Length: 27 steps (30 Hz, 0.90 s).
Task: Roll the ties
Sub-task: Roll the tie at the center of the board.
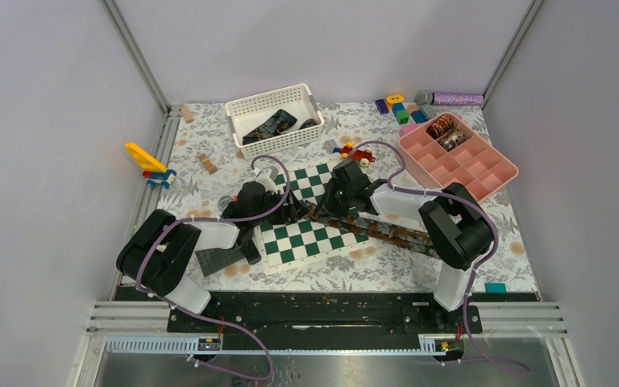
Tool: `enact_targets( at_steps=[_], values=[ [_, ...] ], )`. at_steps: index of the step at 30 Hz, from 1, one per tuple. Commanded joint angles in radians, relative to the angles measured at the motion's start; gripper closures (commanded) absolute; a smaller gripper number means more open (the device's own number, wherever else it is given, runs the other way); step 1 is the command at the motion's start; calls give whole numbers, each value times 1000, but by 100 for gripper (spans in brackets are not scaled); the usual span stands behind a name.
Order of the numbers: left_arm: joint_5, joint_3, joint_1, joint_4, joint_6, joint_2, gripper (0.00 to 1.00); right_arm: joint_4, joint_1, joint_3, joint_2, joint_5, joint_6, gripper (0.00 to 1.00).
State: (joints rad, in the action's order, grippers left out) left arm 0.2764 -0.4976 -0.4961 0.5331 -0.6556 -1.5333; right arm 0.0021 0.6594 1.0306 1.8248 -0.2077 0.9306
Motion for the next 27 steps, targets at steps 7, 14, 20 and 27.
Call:
enact_targets(
  at_steps=[7, 14, 20, 27],
  values=[
    [9, -51, -2, 99, 0, -72, 28, -44, 6, 14, 1, 70, -8, 69],
    [31, -58, -4, 138, -10, -103, 28, -47, 6, 9, 2, 70, -9, 70],
    [39, -65, -4, 166, -19, -135, 32, -51, 5, 14, 3, 70, -15, 69],
    [78, -68, -7, 208, -28, -170, 39, -52, 3, 12, 2, 72, -13, 69]
  ],
)
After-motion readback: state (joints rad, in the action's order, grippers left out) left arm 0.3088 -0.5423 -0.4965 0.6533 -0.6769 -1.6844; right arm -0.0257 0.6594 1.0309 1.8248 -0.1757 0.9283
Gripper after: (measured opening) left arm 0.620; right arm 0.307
